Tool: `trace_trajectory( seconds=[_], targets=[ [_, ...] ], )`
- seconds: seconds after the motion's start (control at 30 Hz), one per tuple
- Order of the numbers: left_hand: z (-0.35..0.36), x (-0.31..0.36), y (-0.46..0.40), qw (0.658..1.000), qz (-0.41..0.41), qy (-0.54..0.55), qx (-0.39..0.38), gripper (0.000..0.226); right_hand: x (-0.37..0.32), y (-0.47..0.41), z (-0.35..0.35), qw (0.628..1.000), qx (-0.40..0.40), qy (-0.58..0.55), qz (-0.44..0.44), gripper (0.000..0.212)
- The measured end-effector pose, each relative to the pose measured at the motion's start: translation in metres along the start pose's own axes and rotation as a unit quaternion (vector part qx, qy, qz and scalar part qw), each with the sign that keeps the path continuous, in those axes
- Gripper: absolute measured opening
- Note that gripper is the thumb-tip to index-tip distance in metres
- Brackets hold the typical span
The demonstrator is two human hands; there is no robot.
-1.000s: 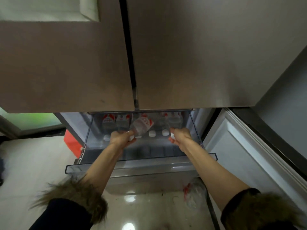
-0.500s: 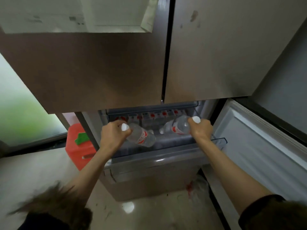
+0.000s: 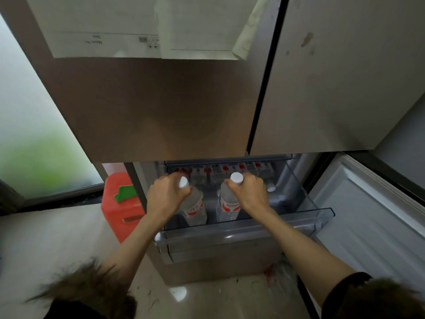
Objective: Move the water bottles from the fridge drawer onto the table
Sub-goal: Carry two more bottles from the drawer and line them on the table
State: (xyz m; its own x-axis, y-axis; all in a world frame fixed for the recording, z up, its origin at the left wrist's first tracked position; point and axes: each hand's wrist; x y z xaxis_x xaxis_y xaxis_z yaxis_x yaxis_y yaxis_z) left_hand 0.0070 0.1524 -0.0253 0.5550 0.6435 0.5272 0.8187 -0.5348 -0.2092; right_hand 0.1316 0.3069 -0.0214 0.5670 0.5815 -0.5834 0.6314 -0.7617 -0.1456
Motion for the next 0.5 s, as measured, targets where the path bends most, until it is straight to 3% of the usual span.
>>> trace_trajectory(
  seconds=[0.2, 0.33, 0.5],
  targets=[
    [0.017, -0.008, -0.005, 0.998, -0.044, 0.042, -0.005, 0.042, 0.009, -0.011, 0.007, 0.998, -0.022, -0.003, -0.055, 0.046],
    [0.023, -0.016, -0.007, 0.994, -0.062, 0.089, -0.023, 0.047, 0.026, -0.011, 0.01, 0.98, -0.112, -0.158, -0.038, 0.045],
    [0.024, -0.031, 0.002, 0.962, -0.066, 0.206, -0.17, 0.05, 0.043, -0.013, 0.01, 0.937, -0.254, -0.239, -0.032, 0.066]
  ],
)
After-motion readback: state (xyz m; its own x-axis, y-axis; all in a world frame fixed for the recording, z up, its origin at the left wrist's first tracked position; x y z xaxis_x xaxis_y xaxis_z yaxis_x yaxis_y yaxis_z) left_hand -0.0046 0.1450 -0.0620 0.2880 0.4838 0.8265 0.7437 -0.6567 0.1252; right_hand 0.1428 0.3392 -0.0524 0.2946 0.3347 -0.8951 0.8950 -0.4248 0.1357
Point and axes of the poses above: each hand's wrist, its own y-axis away from the middle knuckle, its own z-axis out of the palm, x = y × z, and after that the axes turned 4 degrees about -z, right-handed
